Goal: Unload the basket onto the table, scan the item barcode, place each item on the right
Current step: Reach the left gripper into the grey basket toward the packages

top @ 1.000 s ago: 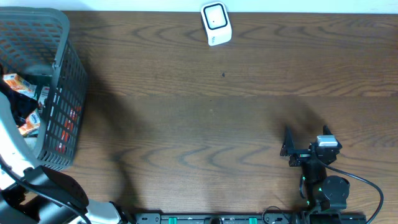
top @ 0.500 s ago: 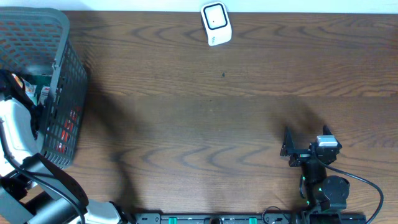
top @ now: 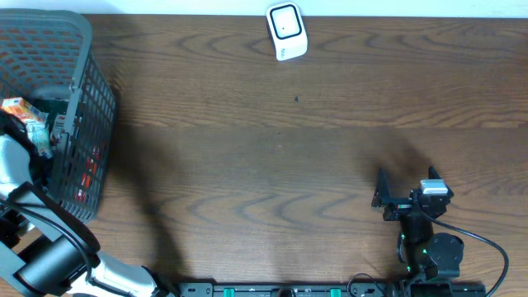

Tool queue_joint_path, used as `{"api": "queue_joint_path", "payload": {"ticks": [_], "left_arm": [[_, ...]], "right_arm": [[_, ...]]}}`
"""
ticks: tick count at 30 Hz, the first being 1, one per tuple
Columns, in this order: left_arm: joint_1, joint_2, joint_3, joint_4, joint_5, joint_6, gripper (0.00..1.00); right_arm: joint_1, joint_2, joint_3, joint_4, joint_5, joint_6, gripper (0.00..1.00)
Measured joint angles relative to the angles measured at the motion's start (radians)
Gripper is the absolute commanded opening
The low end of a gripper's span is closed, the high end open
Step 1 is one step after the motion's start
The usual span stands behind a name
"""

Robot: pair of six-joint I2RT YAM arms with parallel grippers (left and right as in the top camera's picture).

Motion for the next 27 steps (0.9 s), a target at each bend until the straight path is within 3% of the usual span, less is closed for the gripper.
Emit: {"api": "queue_joint_path", "payload": {"ticks": [5, 12, 20, 27], "left_arm": [[0.020, 0.000, 0.000, 0.021, 0.140, 0.004, 0.87], [0.020, 0.000, 0.000, 0.040, 0.267, 0.003, 0.89], [0.020, 0.000, 0.000, 0.003, 0.295, 0.003, 0.88], [0.020, 0.000, 0.000, 0.000, 0.279, 0.000, 1.00]], "right_arm": [[0.000, 0.000, 0.000, 0.000, 0.000, 0.000, 0.99], [0.000, 0.000, 0.000, 0.000, 0.000, 0.000, 0.99], [0.000, 0.000, 0.000, 0.000, 0.000, 0.000, 0.99], [0.000, 0.000, 0.000, 0.000, 0.000, 0.000, 0.99]]}}
